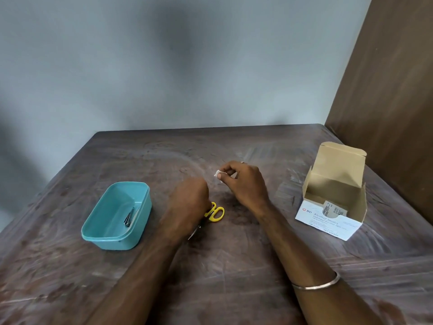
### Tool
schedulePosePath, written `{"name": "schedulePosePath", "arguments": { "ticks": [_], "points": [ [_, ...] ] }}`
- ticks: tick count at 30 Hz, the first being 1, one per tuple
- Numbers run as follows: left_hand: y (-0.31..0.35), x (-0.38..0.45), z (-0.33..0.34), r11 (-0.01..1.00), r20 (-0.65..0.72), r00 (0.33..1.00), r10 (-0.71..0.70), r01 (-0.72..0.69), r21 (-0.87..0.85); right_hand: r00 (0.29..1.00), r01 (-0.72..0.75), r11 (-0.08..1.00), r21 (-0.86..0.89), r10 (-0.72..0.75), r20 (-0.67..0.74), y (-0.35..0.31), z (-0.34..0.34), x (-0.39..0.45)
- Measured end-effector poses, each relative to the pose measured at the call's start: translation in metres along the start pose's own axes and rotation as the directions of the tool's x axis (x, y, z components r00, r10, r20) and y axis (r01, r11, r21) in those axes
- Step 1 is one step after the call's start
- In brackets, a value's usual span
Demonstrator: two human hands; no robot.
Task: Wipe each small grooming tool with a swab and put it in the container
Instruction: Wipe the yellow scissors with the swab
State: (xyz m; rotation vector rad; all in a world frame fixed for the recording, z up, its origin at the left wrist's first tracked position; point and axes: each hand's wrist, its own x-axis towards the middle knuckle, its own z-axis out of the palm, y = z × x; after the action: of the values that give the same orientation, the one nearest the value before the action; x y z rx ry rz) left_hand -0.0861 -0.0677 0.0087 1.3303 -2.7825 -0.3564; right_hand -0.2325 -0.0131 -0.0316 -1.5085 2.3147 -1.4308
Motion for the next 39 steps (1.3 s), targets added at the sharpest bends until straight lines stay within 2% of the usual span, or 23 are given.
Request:
{"name": "schedulePosePath", "arguments": {
  "ticks": [8, 12, 15, 20, 23, 30, 35, 39],
  "points": [
    [-0.003, 0.016, 0.003, 0.995, 0.002, 0.999, 0.045, -0.044, -0.094, 0.999, -0.040, 0.998, 0.055, 0.038, 0.039, 0.000, 0.000, 0.001],
    [-0.009, 0.019, 0.004, 0.965, -0.201, 0.980, -0.006, -0.047, -0.257, 0.979, -0.201, 0.929, 0.311, 0.178, 0.103, -0.003, 0.002, 0.004],
    [-0.014, 0.021, 0.010, 0.913, -0.329, 0.940, -0.094, -0.050, -0.406, 0.969, -0.230, 0.898, 0.375, 0.176, 0.173, -0.004, 0.003, 0.004],
    [-0.018, 0.018, 0.014, 0.824, -0.429, 0.886, -0.177, -0.105, -0.556, 0.955, -0.238, 0.863, 0.445, 0.124, 0.271, -0.008, 0.003, 0.003],
    [-0.020, 0.018, 0.016, 0.787, -0.441, 0.877, -0.192, -0.130, -0.603, 0.953, -0.261, 0.816, 0.516, 0.133, 0.272, -0.011, 0.004, 0.002],
    [-0.020, 0.016, 0.020, 0.758, -0.477, 0.870, -0.127, -0.225, -0.612, 0.948, -0.316, 0.698, 0.643, 0.197, 0.252, -0.012, 0.000, 0.003],
    [-0.025, 0.017, 0.020, 0.713, -0.472, 0.865, -0.172, -0.221, -0.665, 0.927, -0.357, 0.612, 0.706, 0.323, 0.189, -0.008, -0.007, 0.007],
    [-0.027, 0.015, 0.016, 0.774, -0.504, 0.863, -0.026, -0.301, -0.556, 0.893, -0.392, 0.548, 0.738, 0.420, 0.163, -0.006, -0.011, 0.007]
  ]
}}
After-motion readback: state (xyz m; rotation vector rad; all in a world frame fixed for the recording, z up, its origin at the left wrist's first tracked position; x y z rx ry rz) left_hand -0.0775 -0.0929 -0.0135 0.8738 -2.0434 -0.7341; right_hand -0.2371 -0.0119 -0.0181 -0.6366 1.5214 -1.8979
